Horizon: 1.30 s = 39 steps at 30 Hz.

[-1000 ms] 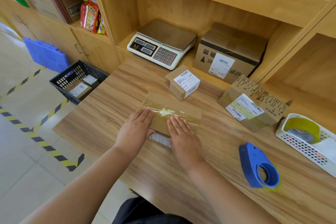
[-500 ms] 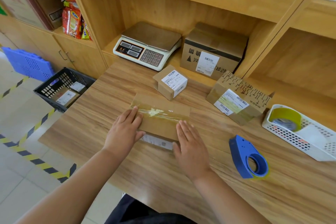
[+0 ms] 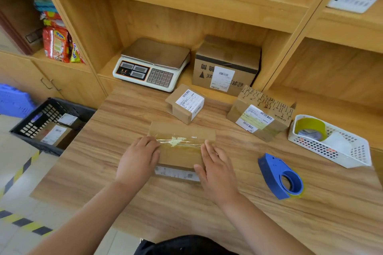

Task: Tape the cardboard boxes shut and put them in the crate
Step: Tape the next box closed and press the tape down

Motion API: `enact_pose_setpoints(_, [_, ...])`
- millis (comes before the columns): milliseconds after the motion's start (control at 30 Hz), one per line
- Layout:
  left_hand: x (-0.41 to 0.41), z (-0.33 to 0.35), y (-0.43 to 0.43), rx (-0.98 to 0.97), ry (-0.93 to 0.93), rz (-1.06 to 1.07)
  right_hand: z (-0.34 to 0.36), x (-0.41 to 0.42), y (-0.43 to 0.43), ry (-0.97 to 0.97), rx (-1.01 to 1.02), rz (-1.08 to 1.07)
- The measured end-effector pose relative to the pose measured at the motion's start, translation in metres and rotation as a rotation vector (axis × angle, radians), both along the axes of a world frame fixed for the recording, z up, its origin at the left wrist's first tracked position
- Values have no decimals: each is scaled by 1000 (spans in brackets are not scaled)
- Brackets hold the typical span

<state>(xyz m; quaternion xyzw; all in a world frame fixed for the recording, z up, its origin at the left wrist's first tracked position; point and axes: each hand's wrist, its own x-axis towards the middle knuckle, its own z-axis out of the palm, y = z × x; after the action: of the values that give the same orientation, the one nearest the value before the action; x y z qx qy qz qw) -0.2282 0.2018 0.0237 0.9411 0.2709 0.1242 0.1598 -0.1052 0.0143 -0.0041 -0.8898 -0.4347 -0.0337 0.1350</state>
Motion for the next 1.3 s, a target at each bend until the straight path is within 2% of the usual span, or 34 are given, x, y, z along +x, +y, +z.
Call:
enact_pose_setpoints(67, [4, 6, 8, -125, -57, 132, 3, 4, 5, 64, 132, -59])
enact_pose_setpoints(133, [9, 9, 15, -189, -29, 222, 7, 9, 12, 156, 225, -191])
enact_pose_setpoints(267, [20, 6, 29, -332, 113, 243, 19, 17, 25, 414, 145, -462])
enact_pose_setpoints(400, [28, 0, 35, -445, 62, 321, 23, 24, 37, 626, 184, -615])
enact_pose_setpoints(600, [25, -7, 31, -463, -28, 384, 18, 22, 48, 635, 236, -754])
enact_pose_setpoints(867, [27, -9, 29, -471, -21, 405, 14, 12, 52, 539, 195, -806])
enact_pose_setpoints(967, [26, -8, 31, -541, -53, 478, 12, 13, 51, 550, 220, -812])
enact_pose_setpoints(1067, [28, -3, 37, -636, -68, 531, 14, 10, 50, 578, 247, -796])
enact_pose_setpoints(1233, [24, -2, 42, -607, -26, 413, 12, 15, 34, 776, 377, -643])
enact_pose_setpoints(1300, [18, -5, 41, -675, -78, 378, 12, 12, 23, 795, 366, -580])
